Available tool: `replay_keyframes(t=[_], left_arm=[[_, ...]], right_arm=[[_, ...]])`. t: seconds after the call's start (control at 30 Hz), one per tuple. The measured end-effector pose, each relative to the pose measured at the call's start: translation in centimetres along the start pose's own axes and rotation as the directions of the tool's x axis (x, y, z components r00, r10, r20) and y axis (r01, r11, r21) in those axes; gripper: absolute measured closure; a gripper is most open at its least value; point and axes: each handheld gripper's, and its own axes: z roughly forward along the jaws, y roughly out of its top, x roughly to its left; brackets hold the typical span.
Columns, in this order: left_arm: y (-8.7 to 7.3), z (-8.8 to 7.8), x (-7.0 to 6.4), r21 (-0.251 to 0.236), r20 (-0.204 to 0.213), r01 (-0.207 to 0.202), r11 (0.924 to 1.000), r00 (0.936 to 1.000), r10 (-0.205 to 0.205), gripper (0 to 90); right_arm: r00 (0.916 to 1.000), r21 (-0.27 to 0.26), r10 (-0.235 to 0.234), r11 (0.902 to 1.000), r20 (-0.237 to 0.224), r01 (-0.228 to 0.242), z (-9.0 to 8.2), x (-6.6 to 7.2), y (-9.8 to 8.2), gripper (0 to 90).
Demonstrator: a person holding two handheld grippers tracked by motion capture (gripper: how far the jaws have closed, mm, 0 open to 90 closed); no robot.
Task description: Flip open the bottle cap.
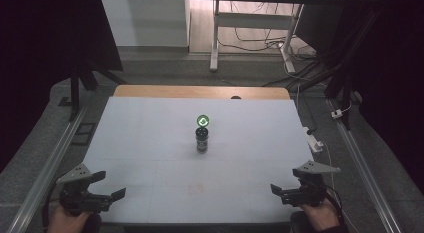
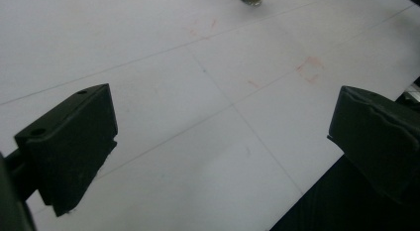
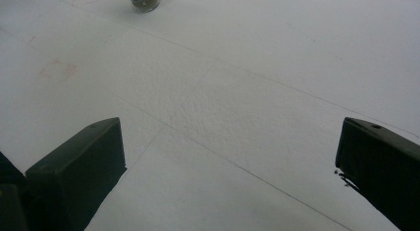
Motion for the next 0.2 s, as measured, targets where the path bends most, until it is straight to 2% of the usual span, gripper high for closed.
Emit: replay_keyframes(t=[0.2], left_arm=[[0.00,0.03,0.12,0.010,-0.001,0.013,0.9999,0.9999,-0.013,0.0]], right_arm=[[0.9999,0.020,0.002,0.9998,0.016,-0.002,-0.15,-0.02,-0.21,0.0]])
